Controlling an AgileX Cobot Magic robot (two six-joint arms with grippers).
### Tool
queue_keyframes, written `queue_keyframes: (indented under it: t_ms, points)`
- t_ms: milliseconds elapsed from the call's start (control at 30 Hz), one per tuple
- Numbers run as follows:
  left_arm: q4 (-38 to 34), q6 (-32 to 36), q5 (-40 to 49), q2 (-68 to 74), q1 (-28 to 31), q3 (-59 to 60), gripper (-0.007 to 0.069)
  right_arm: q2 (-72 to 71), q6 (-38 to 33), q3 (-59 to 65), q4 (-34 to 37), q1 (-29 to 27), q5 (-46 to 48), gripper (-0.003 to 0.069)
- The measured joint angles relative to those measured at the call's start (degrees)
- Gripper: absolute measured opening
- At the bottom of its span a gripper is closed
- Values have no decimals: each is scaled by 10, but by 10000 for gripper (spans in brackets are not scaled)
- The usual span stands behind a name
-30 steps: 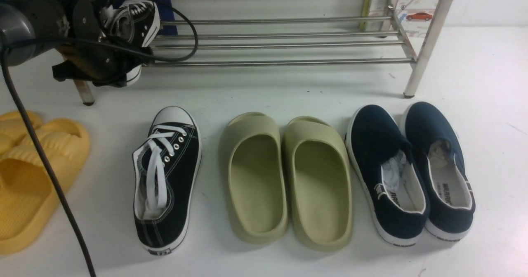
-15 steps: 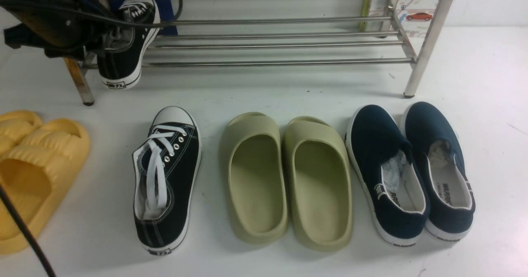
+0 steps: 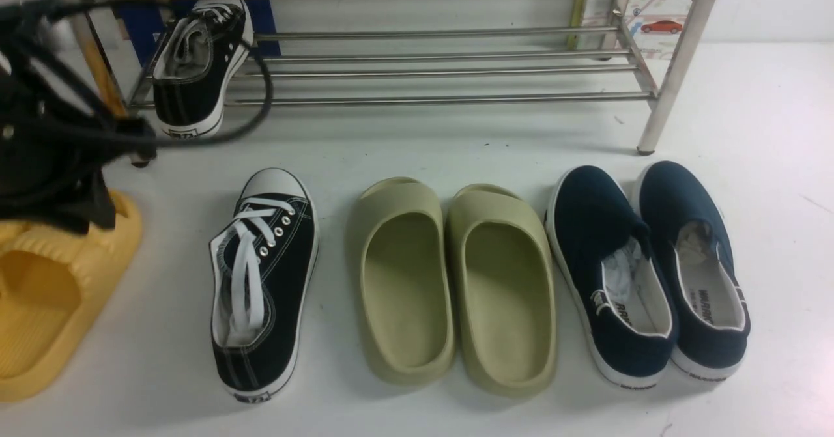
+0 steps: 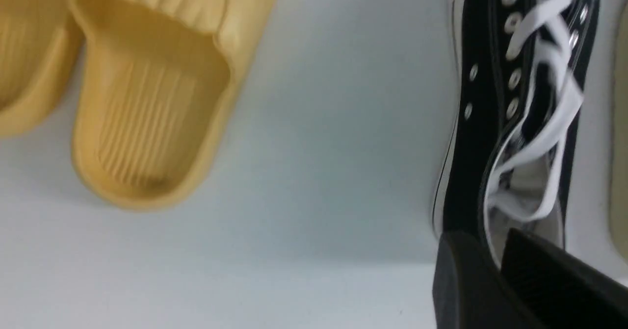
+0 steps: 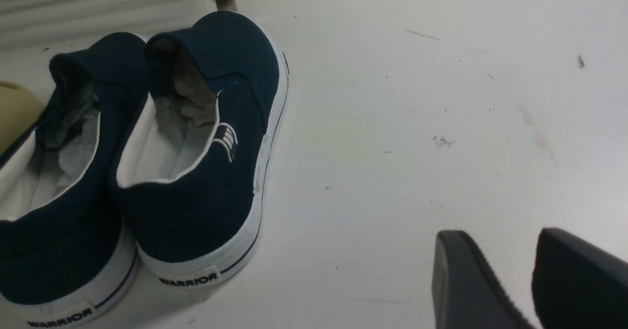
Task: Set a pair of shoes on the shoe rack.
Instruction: Use the left arm to grab the shoe closest to it
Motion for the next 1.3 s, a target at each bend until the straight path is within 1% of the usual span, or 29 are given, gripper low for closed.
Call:
queue_keyframes:
  t_ms: [167,233,300,333,367,400,433,500,600,733,833,933,1033,1067,1167,1200,1300]
  points:
    - [-19,9,-25,-53,-3,89,66,0,0,0,0,0,0,246]
    - [-19,15,-28,-65,-21,101,45,0,0,0,0,0,0,246]
    - [-17,19,-28,-69,-63,102,22,0,0,0,0,0,0,246]
    - [-17,19,-29,-69,-68,102,18,0,0,0,0,0,0,246]
    - [-13,19,-29,-68,-87,102,11,0,0,0,0,0,0,246]
    - [-3,14,-30,-64,-133,103,-5,0,0,0,0,0,0,246]
    - [-1,12,-30,-63,-138,103,-7,0,0,0,0,0,0,246]
    - [3,0,-32,-50,-175,103,-13,0,0,0,0,0,0,246]
    - [5,-10,-38,-28,-191,103,-13,0,0,0,0,0,0,246]
    - [15,-15,-41,-6,-193,103,-12,0,0,0,0,0,0,246]
    - [26,-33,-42,9,-193,103,-5,0,0,0,0,0,0,246]
    - [42,-58,-44,20,-193,103,17,0,0,0,0,0,0,246]
    - [66,-91,-47,32,-193,103,91,0,0,0,0,0,0,246]
    - [66,-92,-47,34,-193,103,97,0,0,0,0,0,0,246]
    - [71,-114,-52,41,-193,103,213,0,0,0,0,0,0,246]
    - [71,-115,-53,42,-193,103,229,0,0,0,0,0,0,246]
    - [71,-134,-64,47,-193,103,349,0,0,0,0,0,0,246]
